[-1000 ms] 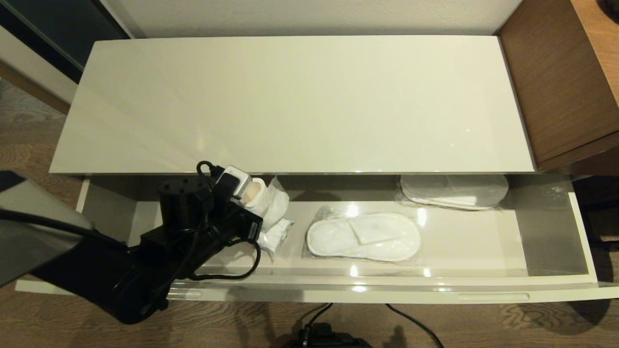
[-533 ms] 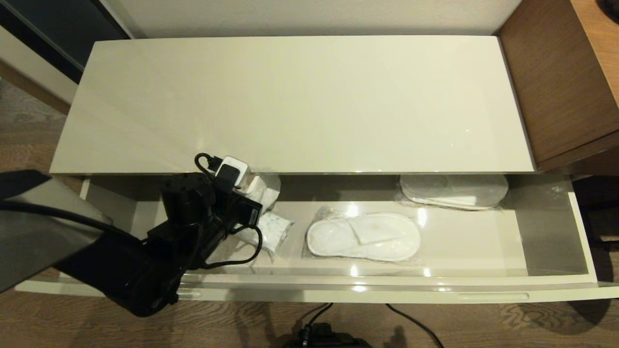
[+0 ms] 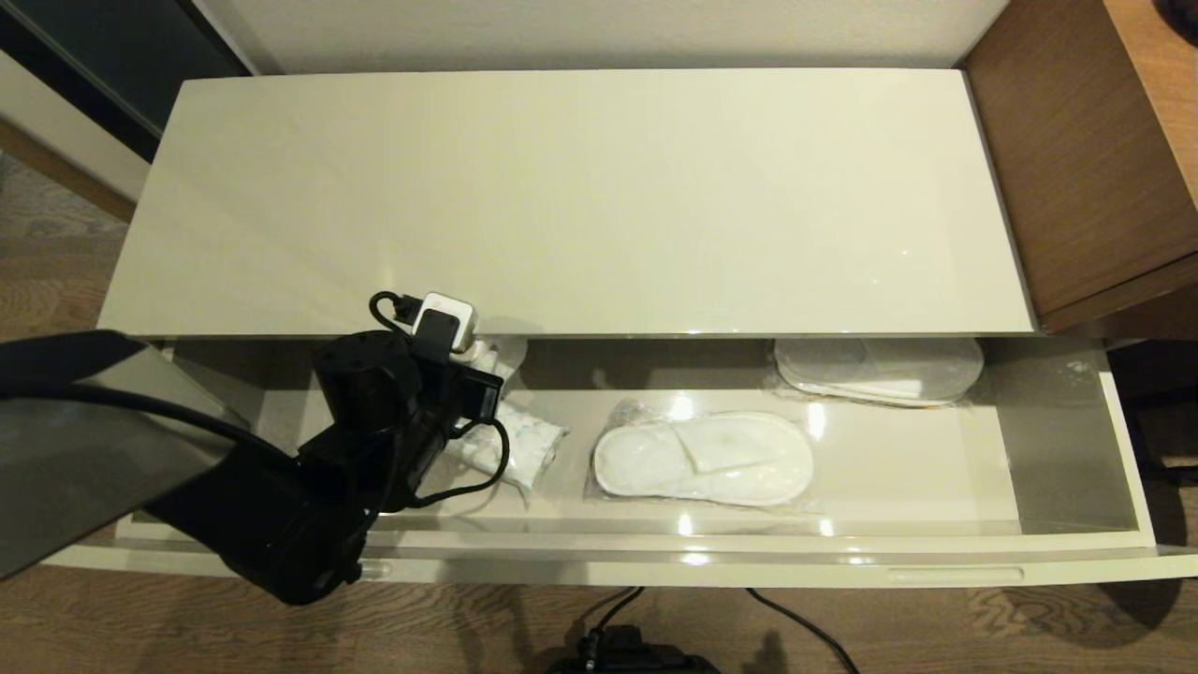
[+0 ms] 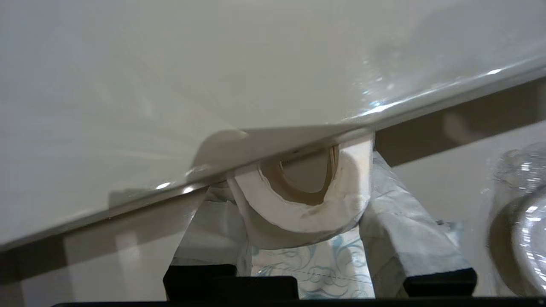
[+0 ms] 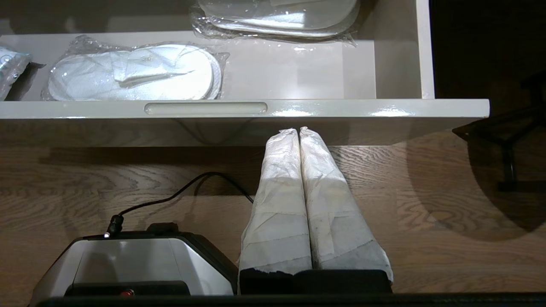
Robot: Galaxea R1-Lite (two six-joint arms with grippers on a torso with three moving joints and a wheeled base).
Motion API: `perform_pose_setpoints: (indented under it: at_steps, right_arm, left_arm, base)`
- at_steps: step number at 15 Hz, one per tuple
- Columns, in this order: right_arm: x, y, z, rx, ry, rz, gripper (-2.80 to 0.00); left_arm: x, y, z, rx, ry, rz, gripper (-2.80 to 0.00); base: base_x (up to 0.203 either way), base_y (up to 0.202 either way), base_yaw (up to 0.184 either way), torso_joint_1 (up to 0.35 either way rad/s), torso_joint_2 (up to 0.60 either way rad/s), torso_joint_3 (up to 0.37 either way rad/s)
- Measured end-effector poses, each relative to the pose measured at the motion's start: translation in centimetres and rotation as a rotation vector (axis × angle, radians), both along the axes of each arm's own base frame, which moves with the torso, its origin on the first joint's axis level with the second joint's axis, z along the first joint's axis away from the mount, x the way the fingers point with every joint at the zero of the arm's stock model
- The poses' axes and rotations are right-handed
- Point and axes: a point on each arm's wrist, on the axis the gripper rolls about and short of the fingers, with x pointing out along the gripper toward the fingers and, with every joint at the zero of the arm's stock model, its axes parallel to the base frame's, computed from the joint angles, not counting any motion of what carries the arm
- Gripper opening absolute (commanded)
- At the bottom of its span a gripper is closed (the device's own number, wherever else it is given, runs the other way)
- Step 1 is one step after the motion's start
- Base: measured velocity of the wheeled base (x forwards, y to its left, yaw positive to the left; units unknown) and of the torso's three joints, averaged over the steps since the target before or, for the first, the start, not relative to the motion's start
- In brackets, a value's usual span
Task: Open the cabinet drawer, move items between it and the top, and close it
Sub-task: Put the roll paper in the drawer
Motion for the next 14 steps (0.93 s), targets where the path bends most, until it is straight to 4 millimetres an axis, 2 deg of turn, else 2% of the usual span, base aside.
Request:
perform_pose_setpoints:
  at_steps: [9, 14]
  right_arm:
    - [0.0, 0.0, 0.0, 0.000, 0.000, 0.000, -2.80]
    - [0.0, 0.0, 0.0, 0.000, 0.000, 0.000, -2.80]
  left_arm:
    - [-1.0, 0.4, -1.6, 0.019, 0.060, 0.014, -2.80]
    - [-2.3, -0.4, -2.6, 0.019, 0.045, -0.022, -2.80]
  base:
    - [0.000, 0.000, 0.000, 0.000, 0.00, 0.000]
    - [0.000, 0.000, 0.000, 0.000, 0.00, 0.000]
